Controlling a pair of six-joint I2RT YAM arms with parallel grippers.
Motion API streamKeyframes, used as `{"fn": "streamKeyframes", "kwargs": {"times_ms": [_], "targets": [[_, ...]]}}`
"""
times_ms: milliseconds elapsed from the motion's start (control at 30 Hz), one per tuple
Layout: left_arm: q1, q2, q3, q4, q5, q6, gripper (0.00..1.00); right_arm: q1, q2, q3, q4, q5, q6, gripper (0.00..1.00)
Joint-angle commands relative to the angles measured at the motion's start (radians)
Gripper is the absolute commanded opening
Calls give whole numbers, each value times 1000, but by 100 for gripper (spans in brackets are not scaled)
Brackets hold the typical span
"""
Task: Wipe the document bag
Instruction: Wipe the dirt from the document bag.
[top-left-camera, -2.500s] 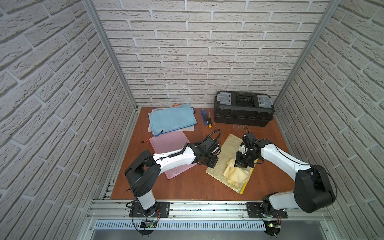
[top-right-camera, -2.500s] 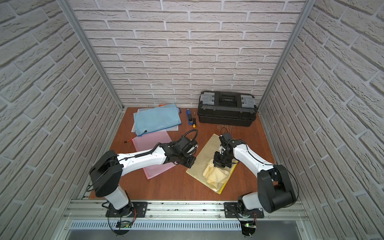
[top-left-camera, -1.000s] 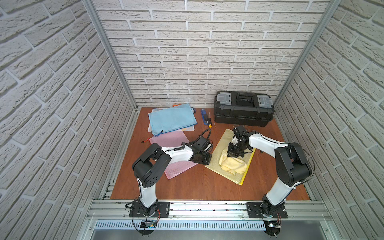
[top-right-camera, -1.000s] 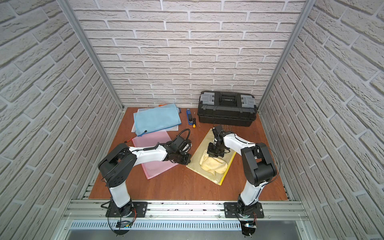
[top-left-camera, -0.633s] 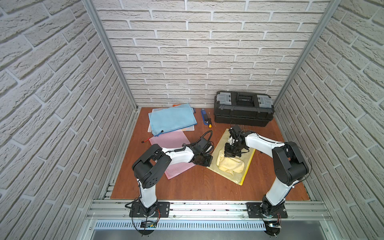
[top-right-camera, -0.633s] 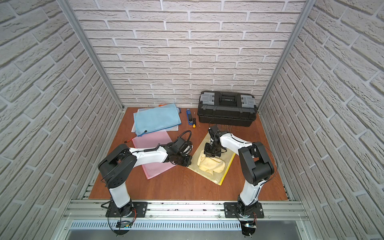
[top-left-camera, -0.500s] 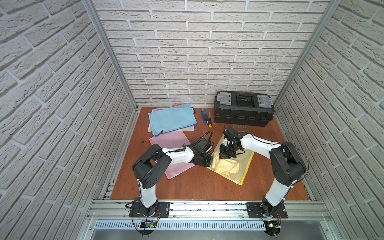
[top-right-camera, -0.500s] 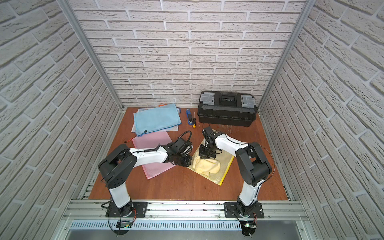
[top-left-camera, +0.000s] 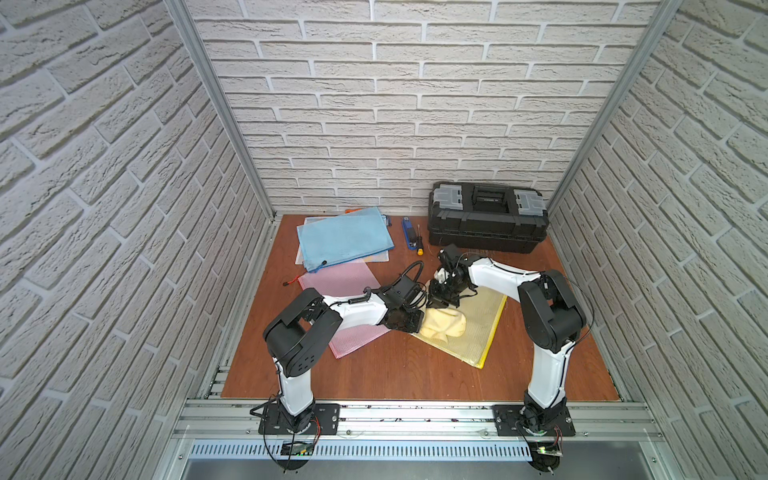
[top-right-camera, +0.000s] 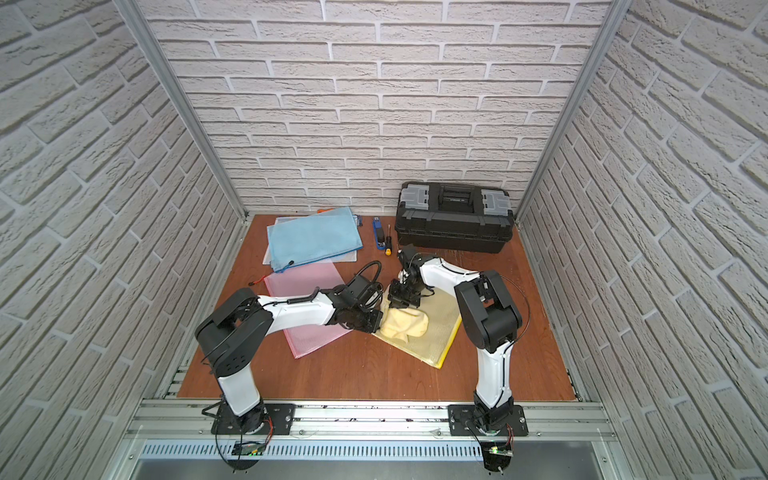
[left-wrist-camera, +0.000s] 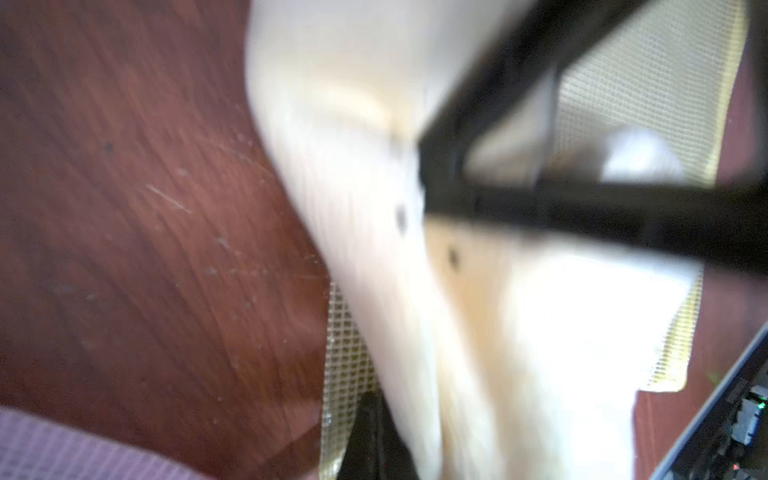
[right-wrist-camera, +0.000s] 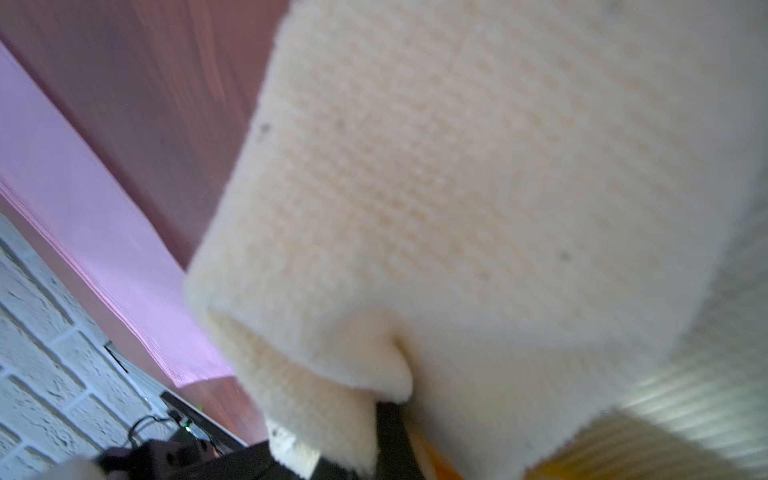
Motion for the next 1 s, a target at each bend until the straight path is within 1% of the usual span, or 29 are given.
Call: {"fn": "streamKeyframes", "kwargs": {"times_ms": [0,67,167,233,333,467,567,667,800,900,967], "targets": [[-1,-11,-34,-15,-22,1,0,-122,37,89,-44,9,-63,2],[-1,-16,-41,-11,-26,-3,0,-179,66,183,-98,48,-98,2],[-1,-25,-48,-14,-28,-3,0,-247,114,310,-166,125,-137,2],[0,-32,-53,-17,-35,-2,0,-283,148,380,-208,152,-157,2],[-1,-39,-54,-28,-43,1,0,-298,152,396,-224,136,-165,2],[0,-31,-50,-26,-46,-2,0,-249,59,268,-187,100,-168,2],[-1,-7,-36,-30,-39,2,0,-178,-26,132,-166,57,-171,2],[0,12,-25,-36,-32,10,0,-77,-126,-31,-117,11,-128,2],[3,15,-10,-64,-36,33,0,74,-286,-185,-76,32,-20,2],[5,16,3,-78,-32,43,0,100,-373,-315,16,-15,81,2],[5,15,5,-82,-31,43,0,74,-392,-363,28,17,81,2]]}}
